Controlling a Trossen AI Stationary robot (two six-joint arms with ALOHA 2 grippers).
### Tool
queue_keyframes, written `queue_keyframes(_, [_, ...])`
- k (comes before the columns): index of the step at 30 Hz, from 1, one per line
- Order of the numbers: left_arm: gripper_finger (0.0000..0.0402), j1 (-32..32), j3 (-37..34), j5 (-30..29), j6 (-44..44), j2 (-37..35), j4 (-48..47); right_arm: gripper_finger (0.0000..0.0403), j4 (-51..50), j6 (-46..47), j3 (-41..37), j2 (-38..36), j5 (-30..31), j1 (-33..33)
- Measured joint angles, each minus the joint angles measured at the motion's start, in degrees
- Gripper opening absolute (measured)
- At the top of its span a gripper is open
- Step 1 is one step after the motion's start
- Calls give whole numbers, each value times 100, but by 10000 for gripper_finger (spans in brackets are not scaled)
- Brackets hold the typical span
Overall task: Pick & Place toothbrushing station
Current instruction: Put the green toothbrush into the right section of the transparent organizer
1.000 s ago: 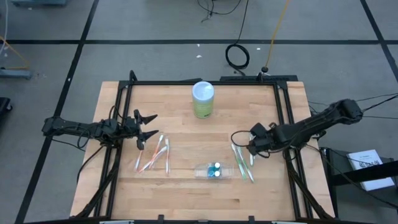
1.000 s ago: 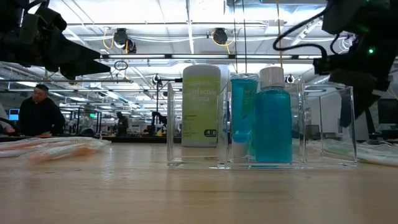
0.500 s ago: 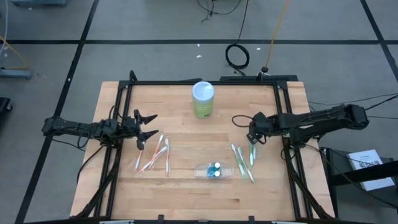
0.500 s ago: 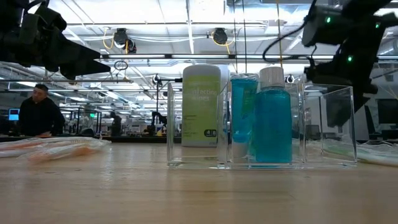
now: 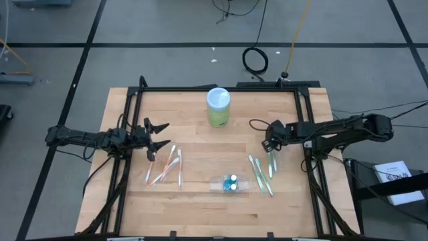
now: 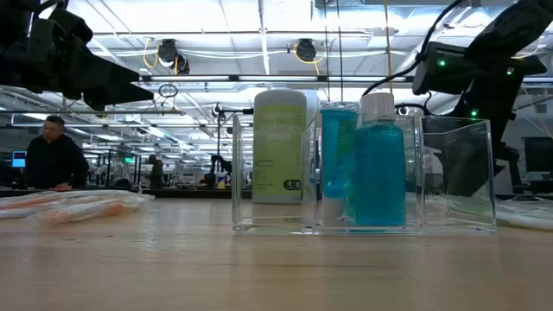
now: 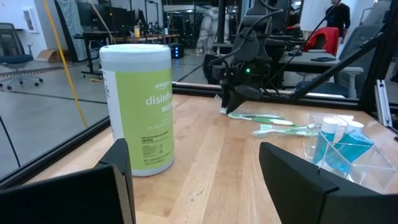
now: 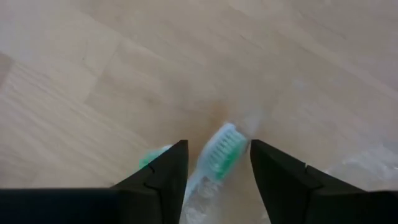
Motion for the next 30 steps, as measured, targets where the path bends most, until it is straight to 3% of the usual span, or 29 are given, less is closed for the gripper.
queue_keyframes(10, [225, 0, 0, 1, 0, 0, -1, 117, 209, -10, -229, -11, 23, -12])
queue_keyframes(20, [225, 0, 0, -1, 0, 0, 0, 38, 596, -674, -244, -263, 172, -10])
queue_keyframes(30, [225, 0, 0, 0, 0, 1, 1, 53, 1940, -1686, -244, -1071, 312, 85])
